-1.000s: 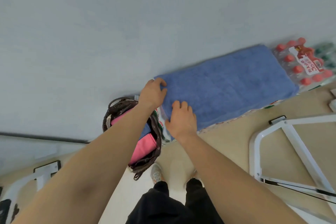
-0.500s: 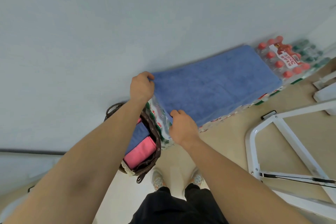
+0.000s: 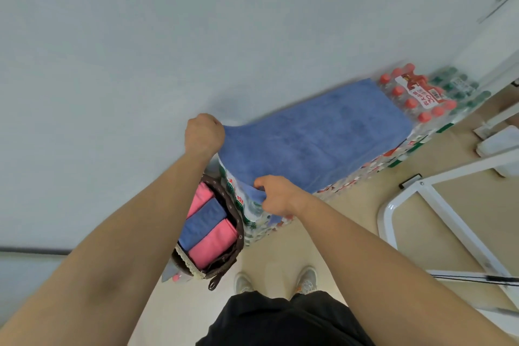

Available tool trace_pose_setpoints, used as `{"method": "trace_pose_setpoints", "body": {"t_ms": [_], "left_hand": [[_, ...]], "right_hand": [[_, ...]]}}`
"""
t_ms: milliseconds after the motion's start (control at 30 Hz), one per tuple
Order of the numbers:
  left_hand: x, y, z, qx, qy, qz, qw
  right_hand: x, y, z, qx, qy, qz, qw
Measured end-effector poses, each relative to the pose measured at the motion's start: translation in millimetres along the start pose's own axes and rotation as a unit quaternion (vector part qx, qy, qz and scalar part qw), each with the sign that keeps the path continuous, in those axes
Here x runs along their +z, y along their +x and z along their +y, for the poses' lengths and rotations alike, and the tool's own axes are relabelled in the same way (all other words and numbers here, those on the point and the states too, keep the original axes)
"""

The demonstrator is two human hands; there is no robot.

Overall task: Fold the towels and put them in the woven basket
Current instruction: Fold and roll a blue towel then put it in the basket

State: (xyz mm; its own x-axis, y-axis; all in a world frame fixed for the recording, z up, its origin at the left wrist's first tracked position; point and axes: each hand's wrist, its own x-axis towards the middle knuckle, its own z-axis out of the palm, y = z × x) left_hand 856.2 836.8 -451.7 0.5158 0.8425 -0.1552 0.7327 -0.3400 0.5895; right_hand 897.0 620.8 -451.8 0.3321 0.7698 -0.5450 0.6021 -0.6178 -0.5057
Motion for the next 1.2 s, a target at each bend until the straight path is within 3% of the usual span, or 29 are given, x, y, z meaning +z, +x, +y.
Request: {"method": "trace_pose_setpoints", "body": {"t_ms": [133,333,533,900,1200], "left_hand": [[11.1,7.0,37.1,0.051,-0.028,-0.029,0.998],[46.9,13.8,118.7,0.150,-0.036,-0.025,0.988],[102.0,23.9,215.2,0.195,-0.025,-0.025,0.980],[211.8,38.8,351.1,0.179,0.041,-0.017,0.983],[260.2,58.0,390.8,0.194,0.117,-0.054,0.973]], "right_hand": [[-30.5,-14.7,30.4,0.040,0.001,0.022,0.999],[-95.6,-42.1,106.6,0.114,0.048,0.133,0.983],[-162.0,-52.4,200.0,0.163,0.103,0.233,0.953],[-235.8,-54.6,352.0,0.150,0.196,0.216,0.945],[-238.8,-32.0,414.7,0.197,0.119,0.166,0.959]]}}
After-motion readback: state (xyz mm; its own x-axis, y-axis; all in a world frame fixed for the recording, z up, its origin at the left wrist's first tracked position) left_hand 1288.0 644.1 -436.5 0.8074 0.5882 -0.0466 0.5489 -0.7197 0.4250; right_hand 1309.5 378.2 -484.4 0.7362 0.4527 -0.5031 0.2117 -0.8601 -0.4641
